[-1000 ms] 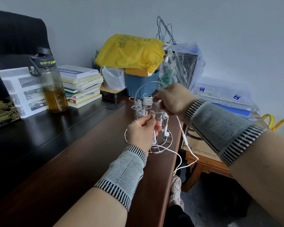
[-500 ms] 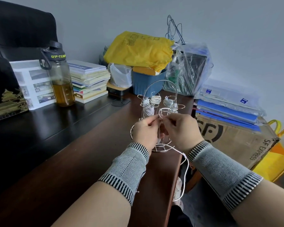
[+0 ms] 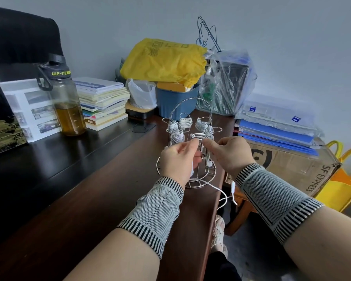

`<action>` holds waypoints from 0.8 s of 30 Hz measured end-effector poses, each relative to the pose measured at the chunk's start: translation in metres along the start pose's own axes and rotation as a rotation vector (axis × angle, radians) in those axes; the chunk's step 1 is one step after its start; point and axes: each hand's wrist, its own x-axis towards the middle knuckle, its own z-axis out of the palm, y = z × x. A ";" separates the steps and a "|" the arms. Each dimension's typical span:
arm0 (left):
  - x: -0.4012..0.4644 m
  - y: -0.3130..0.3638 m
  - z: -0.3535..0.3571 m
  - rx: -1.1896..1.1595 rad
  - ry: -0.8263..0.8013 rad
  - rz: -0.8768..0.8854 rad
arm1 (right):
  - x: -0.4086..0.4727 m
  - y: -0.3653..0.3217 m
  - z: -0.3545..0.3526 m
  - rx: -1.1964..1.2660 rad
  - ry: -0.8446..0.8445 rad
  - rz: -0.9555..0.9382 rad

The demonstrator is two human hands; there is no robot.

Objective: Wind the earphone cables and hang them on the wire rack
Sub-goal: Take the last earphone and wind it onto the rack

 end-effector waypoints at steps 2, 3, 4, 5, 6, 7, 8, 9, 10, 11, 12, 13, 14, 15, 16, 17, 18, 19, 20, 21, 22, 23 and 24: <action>0.000 0.000 0.002 -0.001 0.023 0.001 | -0.001 0.001 0.001 0.030 -0.002 -0.002; -0.001 0.001 0.002 -0.006 0.028 -0.007 | -0.002 0.003 0.001 0.045 -0.016 -0.005; 0.000 0.000 0.003 -0.014 0.027 -0.014 | -0.004 0.005 0.000 0.072 -0.040 -0.008; -0.001 0.000 0.003 -0.016 0.023 -0.019 | -0.005 0.008 -0.001 0.119 -0.071 -0.006; 0.000 0.000 0.003 -0.016 0.022 -0.021 | -0.006 0.011 -0.003 0.184 -0.099 0.000; 0.000 0.000 0.003 -0.016 0.023 -0.023 | -0.006 0.015 -0.005 0.254 -0.122 0.012; 0.000 -0.001 0.003 -0.018 0.027 -0.025 | -0.006 0.018 -0.008 0.316 -0.134 0.023; 0.000 0.000 0.002 -0.020 0.029 -0.029 | -0.006 0.021 -0.010 0.360 -0.136 0.030; 0.000 -0.001 0.002 -0.021 0.030 -0.032 | -0.005 0.024 -0.014 0.382 -0.131 0.033; 0.000 0.000 0.002 -0.021 0.029 -0.033 | -0.004 0.025 -0.017 0.383 -0.122 0.031; 0.000 -0.001 0.003 -0.019 0.028 -0.034 | -0.002 0.026 -0.020 0.362 -0.108 0.022; 0.000 0.000 0.003 -0.019 0.029 -0.036 | 0.000 0.026 -0.022 0.313 -0.090 0.006; 0.000 -0.001 0.003 -0.020 0.031 -0.036 | 0.002 0.025 -0.025 0.241 -0.063 -0.015; 0.000 -0.001 0.003 -0.023 0.032 -0.035 | 0.003 0.021 -0.027 0.149 -0.028 -0.038; 0.001 -0.001 0.003 -0.024 0.033 -0.032 | 0.005 0.016 -0.030 0.053 0.014 -0.066; 0.000 -0.001 0.003 -0.026 0.033 -0.027 | 0.006 0.008 -0.032 -0.026 0.058 -0.100; 0.001 -0.002 0.003 -0.026 0.034 -0.024 | 0.007 -0.001 -0.033 -0.076 0.097 -0.135; 0.001 -0.002 0.003 -0.029 0.034 -0.023 | 0.009 -0.011 -0.035 -0.102 0.125 -0.164; 0.001 -0.003 0.003 -0.030 0.034 -0.024 | 0.011 -0.019 -0.035 -0.123 0.135 -0.182; 0.001 -0.003 0.003 -0.034 0.033 -0.029 | 0.014 -0.028 -0.034 -0.153 0.128 -0.195; 0.002 -0.003 0.003 -0.038 0.031 -0.032 | 0.016 -0.036 -0.033 -0.192 0.105 -0.201; 0.002 -0.004 0.003 -0.041 0.026 -0.034 | 0.019 -0.043 -0.031 -0.233 0.071 -0.202; 0.003 -0.004 0.003 -0.042 0.020 -0.034 | 0.022 -0.050 -0.028 -0.270 0.030 -0.199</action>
